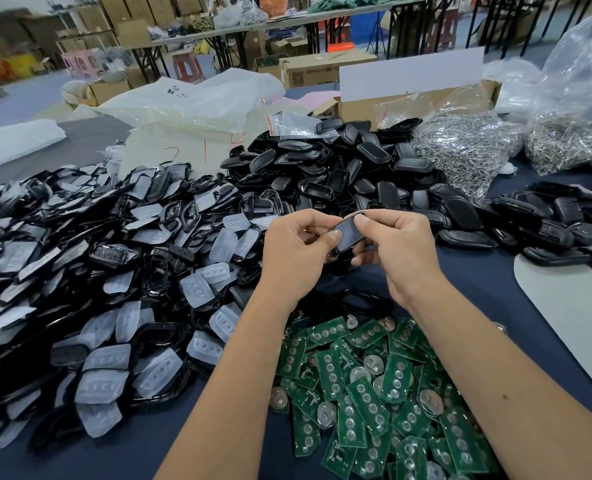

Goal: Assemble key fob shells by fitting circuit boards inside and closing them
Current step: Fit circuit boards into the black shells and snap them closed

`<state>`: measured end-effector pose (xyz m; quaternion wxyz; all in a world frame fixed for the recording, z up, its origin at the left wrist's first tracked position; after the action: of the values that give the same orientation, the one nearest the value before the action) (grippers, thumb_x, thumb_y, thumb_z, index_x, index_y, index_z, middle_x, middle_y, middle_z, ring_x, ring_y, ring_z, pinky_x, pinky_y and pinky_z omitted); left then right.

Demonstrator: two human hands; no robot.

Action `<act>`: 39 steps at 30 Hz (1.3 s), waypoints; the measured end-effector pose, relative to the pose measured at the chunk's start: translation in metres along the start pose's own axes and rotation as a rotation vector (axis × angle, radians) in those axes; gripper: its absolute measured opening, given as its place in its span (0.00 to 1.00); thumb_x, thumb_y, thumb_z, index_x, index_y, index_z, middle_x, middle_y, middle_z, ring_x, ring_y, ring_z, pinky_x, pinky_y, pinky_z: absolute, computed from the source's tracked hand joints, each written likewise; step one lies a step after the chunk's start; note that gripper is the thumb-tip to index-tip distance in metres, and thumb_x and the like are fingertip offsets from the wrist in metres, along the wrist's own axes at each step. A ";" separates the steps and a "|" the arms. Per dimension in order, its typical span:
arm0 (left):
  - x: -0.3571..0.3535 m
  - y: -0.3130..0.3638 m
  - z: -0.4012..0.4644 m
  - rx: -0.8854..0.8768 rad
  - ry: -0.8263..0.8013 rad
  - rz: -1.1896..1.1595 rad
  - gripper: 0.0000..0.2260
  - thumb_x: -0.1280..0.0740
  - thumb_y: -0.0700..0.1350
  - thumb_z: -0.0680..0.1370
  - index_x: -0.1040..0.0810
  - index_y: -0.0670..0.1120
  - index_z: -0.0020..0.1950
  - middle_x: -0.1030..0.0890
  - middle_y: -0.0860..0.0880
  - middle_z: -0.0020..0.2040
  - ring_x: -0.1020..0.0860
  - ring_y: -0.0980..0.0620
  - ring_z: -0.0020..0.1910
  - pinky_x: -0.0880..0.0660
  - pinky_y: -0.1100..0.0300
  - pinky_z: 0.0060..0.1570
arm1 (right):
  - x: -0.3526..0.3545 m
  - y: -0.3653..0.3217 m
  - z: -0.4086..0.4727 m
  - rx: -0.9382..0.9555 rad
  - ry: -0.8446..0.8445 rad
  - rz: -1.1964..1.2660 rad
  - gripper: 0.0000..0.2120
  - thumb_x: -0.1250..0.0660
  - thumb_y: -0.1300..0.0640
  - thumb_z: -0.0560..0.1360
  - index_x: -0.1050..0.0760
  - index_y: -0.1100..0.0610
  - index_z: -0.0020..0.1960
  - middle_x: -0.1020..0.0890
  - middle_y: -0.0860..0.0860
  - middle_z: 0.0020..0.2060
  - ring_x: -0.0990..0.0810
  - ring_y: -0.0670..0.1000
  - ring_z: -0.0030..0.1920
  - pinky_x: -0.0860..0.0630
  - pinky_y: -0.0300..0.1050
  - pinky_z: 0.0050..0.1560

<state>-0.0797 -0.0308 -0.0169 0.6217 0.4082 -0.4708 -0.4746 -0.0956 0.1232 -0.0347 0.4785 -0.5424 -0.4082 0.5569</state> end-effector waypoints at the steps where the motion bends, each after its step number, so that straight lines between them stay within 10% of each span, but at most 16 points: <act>1: 0.001 -0.001 0.000 0.007 0.003 -0.008 0.06 0.27 0.33 0.77 0.14 0.43 0.51 0.18 0.47 0.39 0.21 0.57 0.35 0.26 0.68 0.34 | 0.000 0.000 0.000 0.013 -0.019 -0.024 0.14 0.32 0.65 0.82 0.13 0.55 0.42 0.16 0.56 0.32 0.22 0.50 0.27 0.22 0.42 0.27; 11: 0.007 -0.006 -0.001 0.143 0.009 -0.111 0.10 0.27 0.32 0.76 0.14 0.47 0.43 0.16 0.52 0.33 0.20 0.58 0.30 0.26 0.69 0.31 | 0.003 -0.017 -0.008 0.576 -0.006 -0.755 0.07 0.26 0.62 0.77 0.14 0.52 0.53 0.19 0.47 0.46 0.21 0.46 0.43 0.24 0.36 0.44; 21: 0.016 -0.012 0.005 0.417 0.006 -0.516 0.07 0.32 0.38 0.82 0.15 0.37 0.50 0.19 0.47 0.36 0.25 0.58 0.28 0.29 0.68 0.27 | -0.001 -0.018 -0.007 0.722 -0.178 -0.912 0.09 0.23 0.56 0.76 0.12 0.55 0.56 0.20 0.48 0.54 0.26 0.52 0.56 0.25 0.46 0.50; 28: -0.003 -0.007 -0.001 0.201 -0.020 -0.475 0.07 0.30 0.36 0.81 0.15 0.41 0.58 0.15 0.39 0.50 0.17 0.47 0.47 0.19 0.60 0.48 | -0.002 -0.011 -0.003 0.270 -0.047 -0.239 0.08 0.28 0.59 0.80 0.14 0.49 0.46 0.18 0.43 0.45 0.20 0.43 0.46 0.24 0.41 0.50; 39: -0.003 -0.010 -0.001 0.106 -0.036 -0.302 0.06 0.31 0.34 0.81 0.17 0.40 0.56 0.15 0.47 0.40 0.18 0.52 0.37 0.19 0.58 0.45 | 0.001 -0.006 -0.003 0.010 -0.080 0.145 0.10 0.25 0.68 0.74 0.12 0.53 0.47 0.11 0.55 0.45 0.14 0.50 0.45 0.16 0.43 0.47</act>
<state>-0.0815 -0.0297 -0.0270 0.5123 0.4978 -0.4396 -0.5445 -0.0922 0.1255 -0.0290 0.4228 -0.5456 -0.3838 0.6134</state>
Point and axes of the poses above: each hand's wrist, its own z-axis towards the middle knuckle, its own x-axis out of the back of the hand, y = z × x, the point moved 3 cm from there along z, towards the middle knuckle
